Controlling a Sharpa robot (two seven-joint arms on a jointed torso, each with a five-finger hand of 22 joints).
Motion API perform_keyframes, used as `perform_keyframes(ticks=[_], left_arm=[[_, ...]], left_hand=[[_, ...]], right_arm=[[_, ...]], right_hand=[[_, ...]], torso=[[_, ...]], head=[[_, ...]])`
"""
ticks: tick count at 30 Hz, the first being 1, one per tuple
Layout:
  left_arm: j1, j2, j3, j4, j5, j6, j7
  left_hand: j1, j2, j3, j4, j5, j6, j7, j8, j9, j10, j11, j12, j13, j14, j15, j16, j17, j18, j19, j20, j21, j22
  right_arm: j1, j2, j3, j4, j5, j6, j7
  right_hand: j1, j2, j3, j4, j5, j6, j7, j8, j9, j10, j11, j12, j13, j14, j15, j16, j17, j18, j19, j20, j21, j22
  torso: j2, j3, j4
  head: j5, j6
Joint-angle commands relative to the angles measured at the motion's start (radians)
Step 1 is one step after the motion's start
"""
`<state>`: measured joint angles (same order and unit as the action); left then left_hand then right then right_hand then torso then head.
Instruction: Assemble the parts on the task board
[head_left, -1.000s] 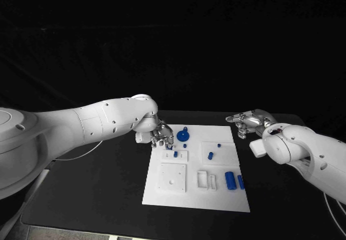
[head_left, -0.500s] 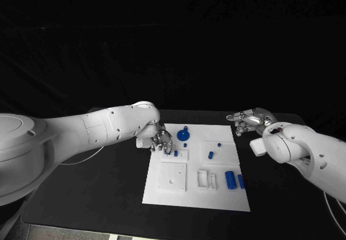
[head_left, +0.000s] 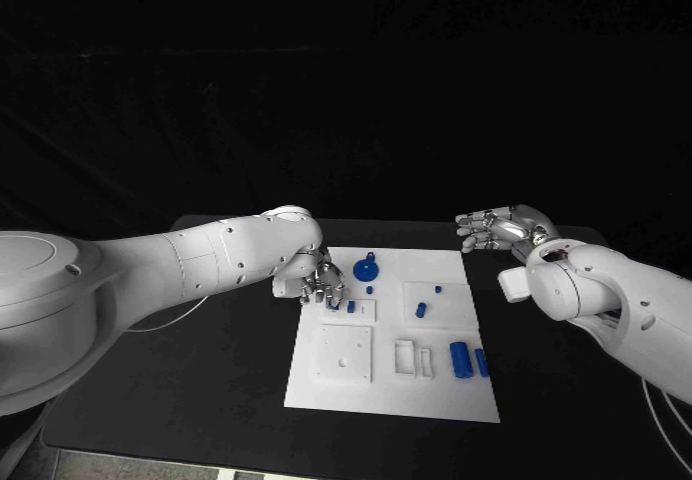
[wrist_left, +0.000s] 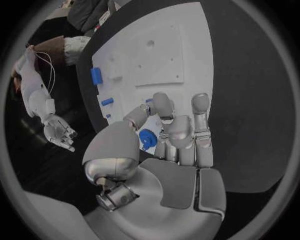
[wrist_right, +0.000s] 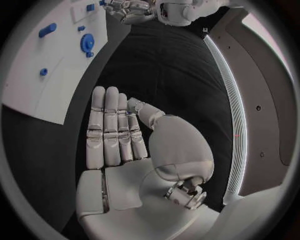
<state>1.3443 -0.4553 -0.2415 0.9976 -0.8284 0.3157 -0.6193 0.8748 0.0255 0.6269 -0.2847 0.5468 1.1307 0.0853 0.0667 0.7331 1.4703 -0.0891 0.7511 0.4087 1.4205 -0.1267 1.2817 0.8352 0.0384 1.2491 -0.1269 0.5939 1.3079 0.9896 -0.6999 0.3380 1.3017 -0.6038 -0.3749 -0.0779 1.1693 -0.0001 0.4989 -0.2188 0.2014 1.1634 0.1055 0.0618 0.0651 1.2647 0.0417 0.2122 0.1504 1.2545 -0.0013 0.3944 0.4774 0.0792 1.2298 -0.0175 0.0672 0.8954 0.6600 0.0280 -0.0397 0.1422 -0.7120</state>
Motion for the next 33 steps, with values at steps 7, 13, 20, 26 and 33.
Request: perform_keyframes(ticks=[7,13,20,26,33], left_arm=[[-0.009,0.017,0.001,-0.023,-0.008,0.045,0.006],[-0.014,0.024,0.001,-0.043,-0.010,0.051,0.007],[-0.017,0.027,0.001,-0.056,-0.010,0.061,0.008],[-0.019,0.028,0.001,-0.062,-0.014,0.061,0.012],[-0.021,0.032,0.001,-0.070,-0.014,0.057,0.019]], left_hand=[[-0.002,0.007,0.004,-0.001,0.003,0.215,-0.131,0.002,0.282,0.042,-0.014,0.005,-0.002,0.007,0.000,0.000,0.000,0.008,0.006,-0.002,0.000,0.018],[-0.004,0.008,0.006,-0.002,0.003,0.215,-0.131,0.002,0.283,0.042,-0.013,0.005,-0.003,0.007,0.000,-0.001,0.000,0.008,0.005,-0.002,0.000,0.018],[-0.005,0.009,0.006,-0.002,0.002,0.214,-0.131,0.001,0.285,0.042,-0.013,0.005,-0.003,0.006,0.000,-0.002,-0.001,0.008,0.005,-0.002,0.000,0.018],[-0.006,0.010,0.006,-0.002,0.001,0.213,-0.130,0.001,0.286,0.042,-0.013,0.004,-0.004,0.006,0.000,-0.003,-0.002,0.008,0.004,-0.002,0.000,0.017],[-0.006,0.010,0.006,-0.002,0.001,0.213,-0.130,0.001,0.286,0.042,-0.013,0.004,-0.004,0.006,0.000,-0.003,-0.002,0.008,0.004,-0.002,0.000,0.017]], right_arm=[[0.002,0.005,0.000,0.001,0.080,0.002,0.114],[0.002,0.006,0.000,0.002,0.094,0.003,0.129],[0.002,0.005,0.000,0.003,0.098,0.001,0.131],[0.002,0.006,0.000,0.006,0.098,-0.003,0.124],[0.002,0.006,0.000,0.009,0.097,-0.007,0.119]], right_hand=[[-0.019,-0.006,0.045,0.013,0.020,-0.048,0.022,0.000,-0.003,-0.009,0.040,-0.152,-0.091,-0.015,0.066,-0.289,-0.256,0.016,-0.131,0.068,-0.006,-0.335],[-0.019,-0.015,0.051,0.031,0.041,-0.066,0.029,0.001,-0.002,-0.048,0.054,-0.153,-0.092,-0.022,0.083,-0.331,-0.374,0.026,-0.143,0.095,0.003,-0.535],[-0.012,-0.018,0.051,0.031,0.045,-0.069,0.030,0.001,-0.002,-0.052,0.055,-0.153,-0.092,-0.016,0.086,-0.330,-0.408,0.022,-0.120,0.092,0.020,-0.675],[-0.019,-0.023,0.073,0.031,0.063,-0.071,0.031,0.001,-0.002,-0.054,0.057,-0.153,-0.092,-0.017,0.089,-0.331,-0.408,0.022,-0.122,0.092,0.039,-0.718],[-0.018,-0.026,0.075,0.031,0.104,-0.073,0.032,0.001,-0.002,-0.055,0.057,-0.153,-0.092,-0.019,0.090,-0.331,-0.409,0.023,-0.127,0.093,0.067,-0.763]], torso=[[0.000,0.0001,-0.0004],[0.001,0.0003,-0.0007],[0.000,0.0001,0.0019],[0.000,-0.0006,0.0003],[0.000,0.0000,0.0014]], head=[[-0.001,-0.001],[-0.003,-0.003],[-0.006,-0.003],[-0.006,-0.001],[-0.013,0.000]])
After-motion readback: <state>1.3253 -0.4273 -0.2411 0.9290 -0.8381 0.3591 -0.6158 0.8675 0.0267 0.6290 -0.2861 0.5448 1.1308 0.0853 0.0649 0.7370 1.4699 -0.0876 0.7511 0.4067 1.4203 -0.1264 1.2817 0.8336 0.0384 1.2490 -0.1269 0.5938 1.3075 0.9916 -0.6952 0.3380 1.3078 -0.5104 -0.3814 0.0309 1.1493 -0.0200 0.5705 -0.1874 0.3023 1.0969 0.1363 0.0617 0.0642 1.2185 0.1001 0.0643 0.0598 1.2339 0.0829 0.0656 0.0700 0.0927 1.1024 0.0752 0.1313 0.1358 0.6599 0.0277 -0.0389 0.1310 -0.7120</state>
